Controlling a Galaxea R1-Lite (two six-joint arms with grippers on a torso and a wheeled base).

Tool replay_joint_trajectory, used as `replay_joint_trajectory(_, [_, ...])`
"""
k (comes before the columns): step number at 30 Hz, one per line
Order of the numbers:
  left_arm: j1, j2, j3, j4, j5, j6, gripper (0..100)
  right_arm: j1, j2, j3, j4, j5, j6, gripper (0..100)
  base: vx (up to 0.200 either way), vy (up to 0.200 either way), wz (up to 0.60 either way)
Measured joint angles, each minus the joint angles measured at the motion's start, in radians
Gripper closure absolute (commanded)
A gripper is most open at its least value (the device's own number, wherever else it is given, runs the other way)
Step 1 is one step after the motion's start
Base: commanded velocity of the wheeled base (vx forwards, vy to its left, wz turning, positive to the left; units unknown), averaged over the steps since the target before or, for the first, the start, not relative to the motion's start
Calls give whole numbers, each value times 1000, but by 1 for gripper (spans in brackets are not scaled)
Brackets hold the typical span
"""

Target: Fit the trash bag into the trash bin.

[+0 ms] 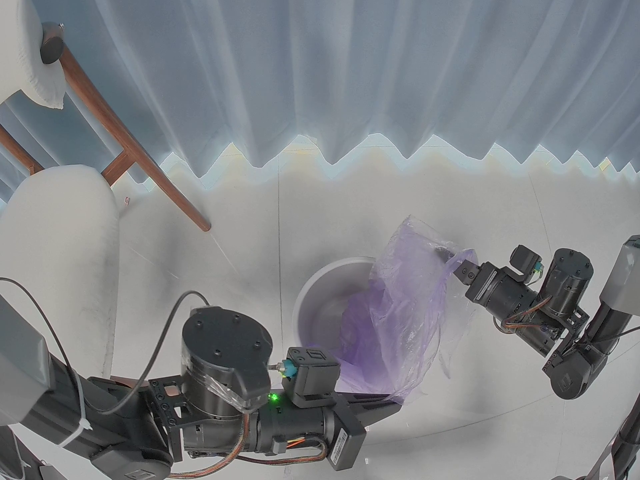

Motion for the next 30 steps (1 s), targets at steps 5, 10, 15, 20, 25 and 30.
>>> replay_joint_trajectory(5, [-1, 1, 0, 0, 1, 0, 100, 14, -23, 16, 0, -4, 4, 100, 0, 0, 0])
replay_joint_trajectory(10, [-2, 1, 0, 0, 23, 0, 100, 19, -49, 43, 0, -3, 2, 100, 0, 0, 0])
replay_joint_trajectory(15, [-3, 5, 7, -1, 40, 0, 100, 20, -74, 85, 0, -1, 0, 100, 0, 0, 0])
replay_joint_trajectory(20, [-9, 6, 13, -1, 41, -1, 0, 16, -92, 104, 0, 0, -2, 100, 0, 0, 0])
replay_joint_trajectory(25, [-10, 4, 18, -1, 42, -1, 0, 13, -106, 111, 0, 1, -2, 100, 0, 0, 0])
replay_joint_trajectory(30, [-11, -16, 32, 0, 49, -1, 0, 12, -121, 127, 0, 4, 0, 100, 0, 0, 0])
